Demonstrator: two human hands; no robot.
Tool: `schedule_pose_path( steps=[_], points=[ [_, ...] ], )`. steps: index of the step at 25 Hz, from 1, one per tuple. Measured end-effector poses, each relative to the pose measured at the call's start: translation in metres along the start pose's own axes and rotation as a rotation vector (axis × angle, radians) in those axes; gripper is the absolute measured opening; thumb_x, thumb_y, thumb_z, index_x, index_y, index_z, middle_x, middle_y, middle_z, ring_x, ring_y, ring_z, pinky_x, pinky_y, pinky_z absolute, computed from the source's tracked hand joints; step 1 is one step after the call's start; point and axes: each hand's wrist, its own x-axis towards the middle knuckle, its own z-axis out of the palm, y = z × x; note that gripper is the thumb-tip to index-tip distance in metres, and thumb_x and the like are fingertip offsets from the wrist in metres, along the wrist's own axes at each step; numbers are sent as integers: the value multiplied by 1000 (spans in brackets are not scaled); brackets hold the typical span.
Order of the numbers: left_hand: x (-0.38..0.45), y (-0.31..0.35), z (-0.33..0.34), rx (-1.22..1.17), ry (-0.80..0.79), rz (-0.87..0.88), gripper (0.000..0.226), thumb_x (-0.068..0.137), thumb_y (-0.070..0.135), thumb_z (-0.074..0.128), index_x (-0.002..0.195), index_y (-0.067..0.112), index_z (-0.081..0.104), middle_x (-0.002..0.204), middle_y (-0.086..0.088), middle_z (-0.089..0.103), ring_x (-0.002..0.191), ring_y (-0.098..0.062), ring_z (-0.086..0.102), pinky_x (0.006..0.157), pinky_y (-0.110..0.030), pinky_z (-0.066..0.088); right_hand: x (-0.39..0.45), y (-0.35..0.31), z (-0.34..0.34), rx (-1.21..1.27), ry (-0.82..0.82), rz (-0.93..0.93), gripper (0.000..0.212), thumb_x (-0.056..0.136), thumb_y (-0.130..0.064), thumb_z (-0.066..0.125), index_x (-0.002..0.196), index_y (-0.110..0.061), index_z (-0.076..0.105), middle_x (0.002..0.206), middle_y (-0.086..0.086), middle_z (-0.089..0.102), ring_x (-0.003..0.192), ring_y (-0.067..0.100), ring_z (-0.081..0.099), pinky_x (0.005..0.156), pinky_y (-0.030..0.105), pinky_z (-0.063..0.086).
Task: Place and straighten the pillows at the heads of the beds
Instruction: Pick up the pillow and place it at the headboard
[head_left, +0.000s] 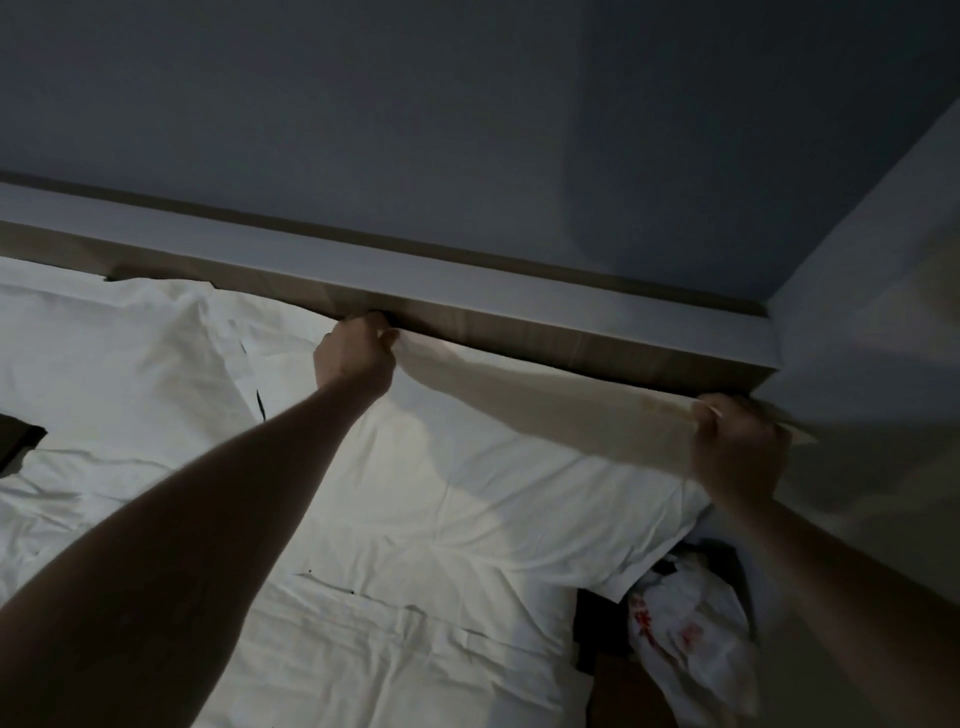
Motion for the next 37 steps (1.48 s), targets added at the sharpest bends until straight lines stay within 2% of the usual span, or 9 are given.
schedule_pose_path(
  steps=[7,10,13,15,18,22,27,34,37],
  points=[
    [-2,-5,-3,-47,-44,-55,21,97,33,63,115,22,66,126,-12,67,104,-42,67,75,-40,48,-10,-21,0,146,-24,43,35,86,-21,52,110,-12,76,109,20,68,104,46,61,82,49,46],
    [-34,-26,0,-210,45,-91,50,89,22,73,132,16,48,149,-12,37,118,-42,59,84,-46,53,-33,-53,7,273,-81,-197,38,89,-20,55,125,-16,68,126,13,62,113,39,57,92,46,41],
    [-62,-48,22,-266,-117,-189,73,88,23,72,149,11,32,159,-15,22,135,-46,44,105,-50,45,-45,-98,22,364,-291,-411,44,94,-24,57,138,-17,60,140,7,57,130,31,52,109,48,41],
    [-59,-57,31,-300,-279,-269,77,91,29,70,154,14,28,161,-13,23,139,-45,41,113,-49,37,-49,-125,35,333,-382,-438,47,95,-22,62,142,-16,59,146,8,54,137,31,47,116,51,39],
    [-50,-58,37,-255,-400,-184,78,91,34,68,156,23,27,166,-11,18,145,-44,34,118,-47,31,-53,-142,54,191,-444,-468,54,94,-27,62,146,-13,58,151,11,54,140,34,47,116,50,38],
    [-60,-59,42,-251,-320,-202,97,89,31,68,163,30,5,172,-8,-12,157,-42,8,118,-50,33,-58,-129,64,94,-379,-475,68,94,-34,57,155,-7,48,159,16,48,146,37,43,117,53,38],
    [-45,-48,29,-258,-276,-38,102,89,25,65,164,29,-3,173,-7,-11,159,-37,0,127,-53,20,-54,-122,57,136,-283,-487,75,90,-36,49,159,-7,41,162,17,43,147,39,41,120,54,35],
    [-76,-42,38,-317,-207,-60,99,89,26,66,164,23,2,174,-7,-5,159,-37,6,124,-50,26,-81,-97,40,152,-305,-445,72,93,-30,58,161,-14,40,168,12,34,155,32,32,123,51,32],
    [-99,-55,58,-259,-318,-126,106,88,31,74,165,17,1,173,-16,-9,160,-35,-1,126,-49,18,-109,-66,35,74,-418,-423,77,88,-19,73,159,-15,43,167,13,37,154,38,36,120,57,37]
  ],
)
